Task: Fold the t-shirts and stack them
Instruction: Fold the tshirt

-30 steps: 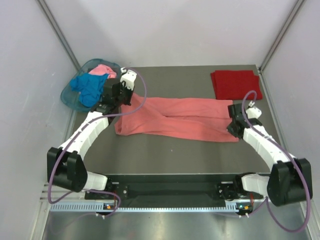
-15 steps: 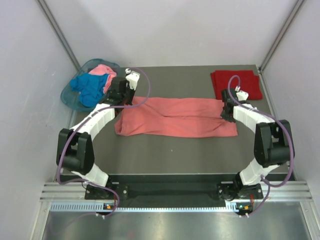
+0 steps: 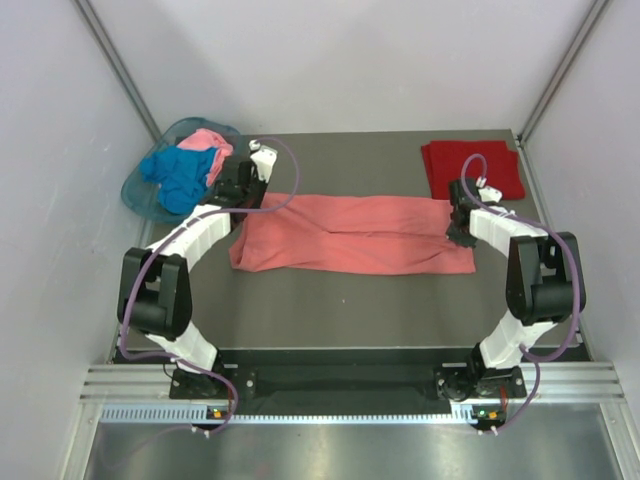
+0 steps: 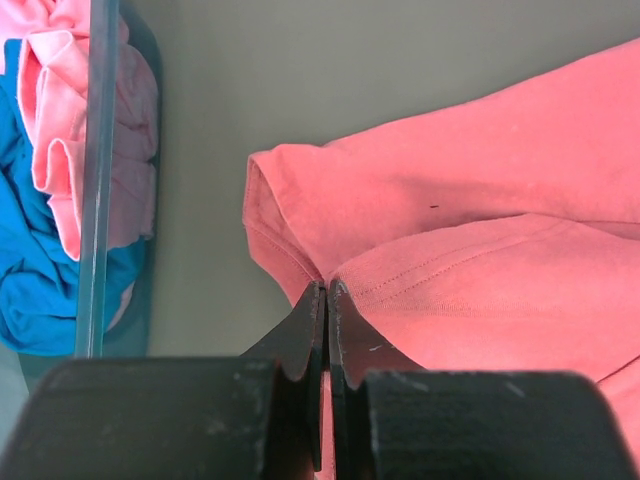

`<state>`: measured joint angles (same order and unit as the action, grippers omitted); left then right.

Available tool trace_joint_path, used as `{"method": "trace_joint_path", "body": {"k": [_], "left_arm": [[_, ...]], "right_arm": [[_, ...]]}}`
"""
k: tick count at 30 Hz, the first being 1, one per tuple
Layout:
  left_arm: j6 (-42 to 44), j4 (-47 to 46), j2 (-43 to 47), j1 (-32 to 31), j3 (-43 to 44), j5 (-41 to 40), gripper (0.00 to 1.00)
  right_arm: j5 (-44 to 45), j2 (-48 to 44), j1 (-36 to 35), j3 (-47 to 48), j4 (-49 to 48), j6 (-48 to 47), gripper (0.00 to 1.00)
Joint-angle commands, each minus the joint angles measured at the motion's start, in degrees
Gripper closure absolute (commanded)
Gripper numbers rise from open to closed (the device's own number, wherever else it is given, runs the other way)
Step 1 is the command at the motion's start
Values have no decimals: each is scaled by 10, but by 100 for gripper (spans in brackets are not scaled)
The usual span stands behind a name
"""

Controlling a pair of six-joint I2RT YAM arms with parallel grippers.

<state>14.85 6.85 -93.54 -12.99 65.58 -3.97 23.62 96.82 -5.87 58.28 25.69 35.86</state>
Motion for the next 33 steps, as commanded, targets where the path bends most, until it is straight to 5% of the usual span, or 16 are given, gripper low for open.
{"method": "trace_joint_path", "body": {"k": [1, 14, 23, 33], "left_arm": [[8, -35, -3, 6, 23, -10, 100], [11, -44, -26, 14, 30, -13, 100], [8, -39, -39, 14, 40, -1, 100], [5, -37, -42, 13, 43, 5, 100]], "right_arm": [[8, -16, 11, 12, -20, 0, 100], [-4, -12, 15, 20, -41, -4, 100], [35, -64, 17, 10, -22, 22, 58], [-49, -103, 26, -36, -40, -25, 60]]}}
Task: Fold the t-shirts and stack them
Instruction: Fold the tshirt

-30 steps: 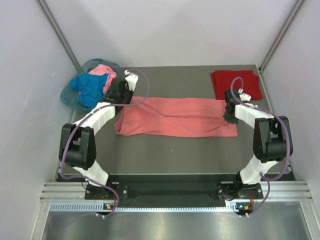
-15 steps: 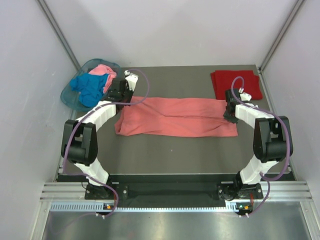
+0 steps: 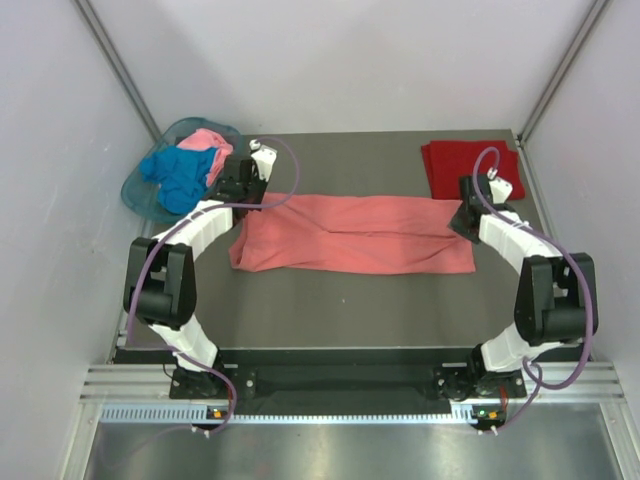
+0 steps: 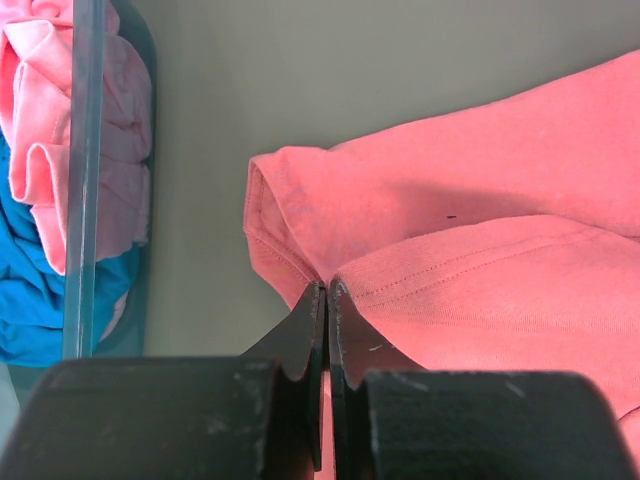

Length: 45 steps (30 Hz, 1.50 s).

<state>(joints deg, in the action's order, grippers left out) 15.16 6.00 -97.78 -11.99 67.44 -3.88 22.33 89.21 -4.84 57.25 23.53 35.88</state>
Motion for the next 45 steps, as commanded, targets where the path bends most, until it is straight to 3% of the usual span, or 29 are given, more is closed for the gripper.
{"method": "trace_joint_path", "body": {"k": [1, 11, 21, 25, 28, 31, 34, 38, 45], "left_arm": [[4, -28, 1, 4, 25, 5, 100], [8, -30, -1, 4, 29, 0, 100], [16, -33, -7, 4, 33, -12, 100], [15, -30, -9, 4, 35, -6, 100], [15, -27, -6, 4, 34, -3, 100], [15, -27, -1, 4, 30, -3, 100], [15, -26, 0, 4, 30, -3, 100], [15, -26, -2, 5, 30, -1, 100], [20, -25, -4, 5, 30, -6, 100]], "right_arm": [[-46, -33, 20, -34, -20, -29, 61], [-114, -53, 90, -119, -38, -42, 77], [-80, -127, 124, -208, -22, 11, 87], [-85, -161, 124, -224, -37, 8, 100], [-141, -179, 124, -216, -62, -41, 95], [-196, -192, 124, -189, -67, -95, 75], [-248, -162, 125, -165, -67, -140, 65], [-280, -104, 128, -138, -56, -170, 65], [-283, -84, 129, -139, -71, -188, 64]]}}
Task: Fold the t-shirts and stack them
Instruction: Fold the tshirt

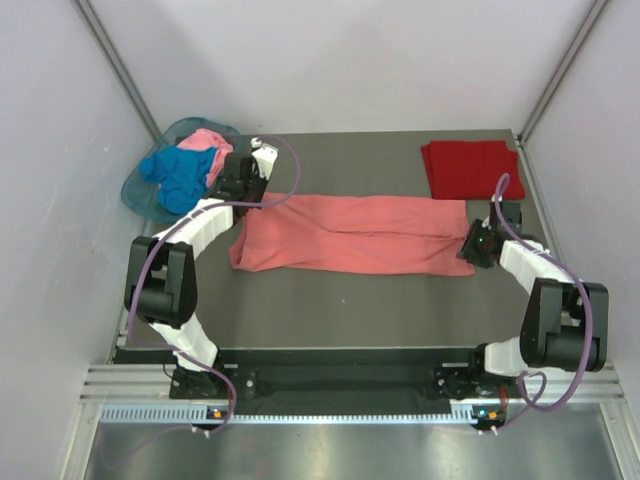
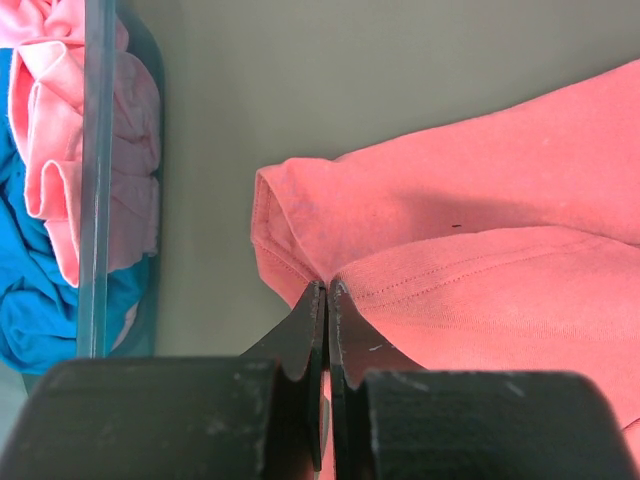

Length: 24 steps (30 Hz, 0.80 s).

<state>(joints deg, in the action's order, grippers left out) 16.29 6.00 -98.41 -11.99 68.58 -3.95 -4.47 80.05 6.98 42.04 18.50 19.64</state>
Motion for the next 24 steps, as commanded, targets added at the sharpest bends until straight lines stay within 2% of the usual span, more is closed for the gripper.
{"method": "trace_joint_path", "body": {"k": [1, 12, 14, 15, 19, 24], "left_arm": [[8, -24, 3, 4, 18, -5, 100], [3, -26, -1, 4, 23, -3, 100], [2, -26, -2, 4, 24, -3, 100], [2, -24, -1, 4, 25, -3, 100], [3, -25, 0, 4, 27, -5, 100], [3, -24, -4, 4, 28, -5, 100]], "right_arm": [[-15, 21, 12, 15, -20, -28, 64], [6, 28, 15, 7, -26, -35, 64], [23, 27, 15, 8, -21, -29, 67], [25, 30, 19, 8, -12, -29, 69], [39, 24, 24, -14, 0, -10, 87], [69, 3, 27, -41, 6, 30, 96]]}}
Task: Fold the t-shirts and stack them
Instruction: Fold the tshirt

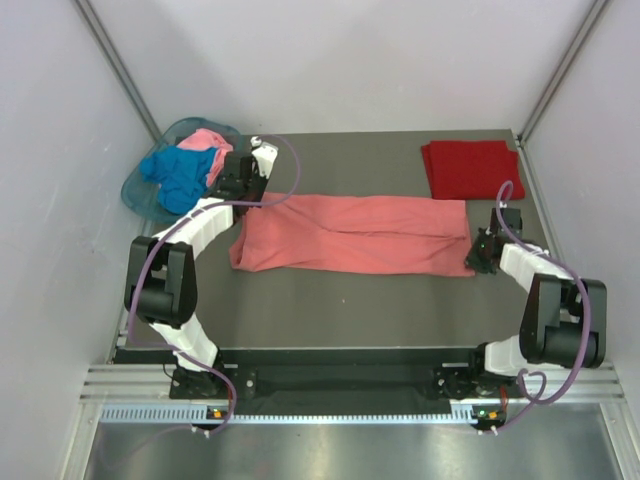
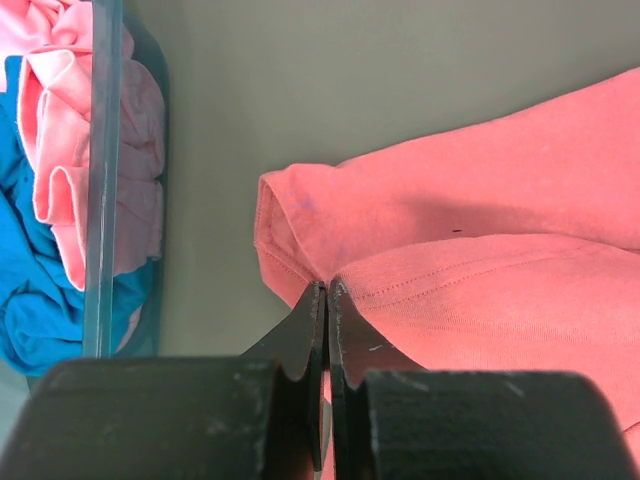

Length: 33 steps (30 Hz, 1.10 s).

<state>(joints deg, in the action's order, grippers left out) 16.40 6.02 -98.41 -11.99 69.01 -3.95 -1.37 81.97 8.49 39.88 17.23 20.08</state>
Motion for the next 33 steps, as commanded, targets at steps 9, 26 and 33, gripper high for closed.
{"method": "trace_joint_path", "body": {"k": [9, 26, 33], "left_arm": [[-1, -24, -2, 4, 19, -1, 100], [-1, -24, -2, 2, 22, -3, 100], [-6, -26, -7, 3, 20, 1, 100]], "right_arm": [[15, -60, 13, -9, 17, 7, 88], [-32, -4, 14, 29, -1, -45, 69], [-3, 36, 19, 20, 18, -33, 80]]}}
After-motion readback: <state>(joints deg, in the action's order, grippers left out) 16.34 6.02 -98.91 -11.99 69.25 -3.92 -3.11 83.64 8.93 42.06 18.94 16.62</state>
